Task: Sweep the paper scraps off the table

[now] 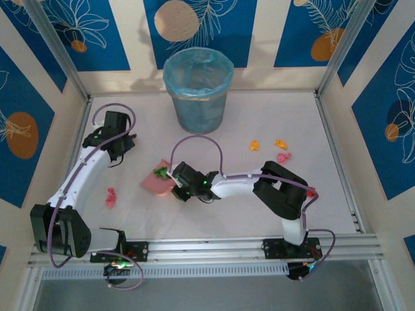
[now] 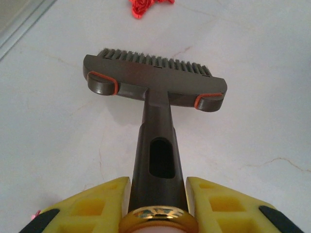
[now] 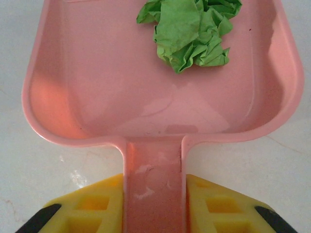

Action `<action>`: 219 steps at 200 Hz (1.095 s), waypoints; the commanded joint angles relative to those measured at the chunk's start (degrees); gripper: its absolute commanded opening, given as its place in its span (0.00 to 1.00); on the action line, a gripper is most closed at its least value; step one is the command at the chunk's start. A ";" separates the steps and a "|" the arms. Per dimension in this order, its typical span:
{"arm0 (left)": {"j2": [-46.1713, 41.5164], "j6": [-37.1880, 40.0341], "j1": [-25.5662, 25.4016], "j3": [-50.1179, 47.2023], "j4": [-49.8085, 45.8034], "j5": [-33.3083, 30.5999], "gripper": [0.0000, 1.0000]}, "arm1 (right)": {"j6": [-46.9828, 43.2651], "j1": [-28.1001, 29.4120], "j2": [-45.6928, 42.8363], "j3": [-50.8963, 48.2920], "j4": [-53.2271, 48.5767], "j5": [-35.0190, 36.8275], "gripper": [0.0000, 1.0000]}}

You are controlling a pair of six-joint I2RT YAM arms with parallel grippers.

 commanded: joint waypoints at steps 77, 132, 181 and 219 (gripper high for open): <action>-5.52 -7.77 -0.02 -5.80 1.02 8.93 0.00 | 1.71 0.70 -0.49 -2.42 -5.27 1.10 0.00; -8.36 -15.43 -1.82 -10.51 -2.13 19.67 0.00 | 0.94 1.28 0.94 -1.06 -5.80 0.45 0.00; -10.16 -18.10 -3.22 -14.05 -3.32 26.10 0.00 | 0.48 1.55 2.10 0.14 -6.21 -0.41 0.00; -11.04 -18.18 -3.32 -14.77 -4.50 31.73 0.00 | 0.69 1.62 2.30 0.28 -6.32 -0.64 0.00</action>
